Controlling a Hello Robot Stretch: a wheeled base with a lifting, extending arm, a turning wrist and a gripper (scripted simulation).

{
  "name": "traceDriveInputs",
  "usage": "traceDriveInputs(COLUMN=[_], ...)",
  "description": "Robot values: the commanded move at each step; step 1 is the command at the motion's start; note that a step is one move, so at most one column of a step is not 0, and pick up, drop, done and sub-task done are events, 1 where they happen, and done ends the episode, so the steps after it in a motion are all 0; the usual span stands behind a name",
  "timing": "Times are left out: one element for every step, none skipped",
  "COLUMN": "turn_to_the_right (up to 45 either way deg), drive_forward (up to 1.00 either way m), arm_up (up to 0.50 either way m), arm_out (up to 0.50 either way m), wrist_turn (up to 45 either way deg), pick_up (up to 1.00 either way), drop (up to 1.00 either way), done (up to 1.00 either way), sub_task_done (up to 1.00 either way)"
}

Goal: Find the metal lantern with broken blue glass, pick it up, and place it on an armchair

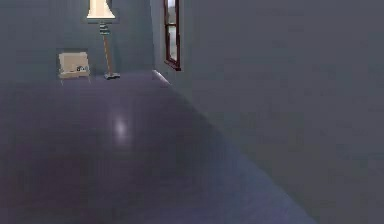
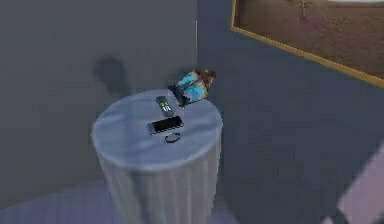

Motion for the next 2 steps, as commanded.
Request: traceDriveInputs(turn_to_the_right=[45.0,45.0], drive_forward=[0.00,0.00], arm_up=[0.00,0.00], arm_out=[0.00,0.00], wrist_turn=[0.0,0.0], pick_up=[0.00,0.00], drop=[0.00,0.00], done=[0.00,0.00], sub_task_done=[0.00,0.00])
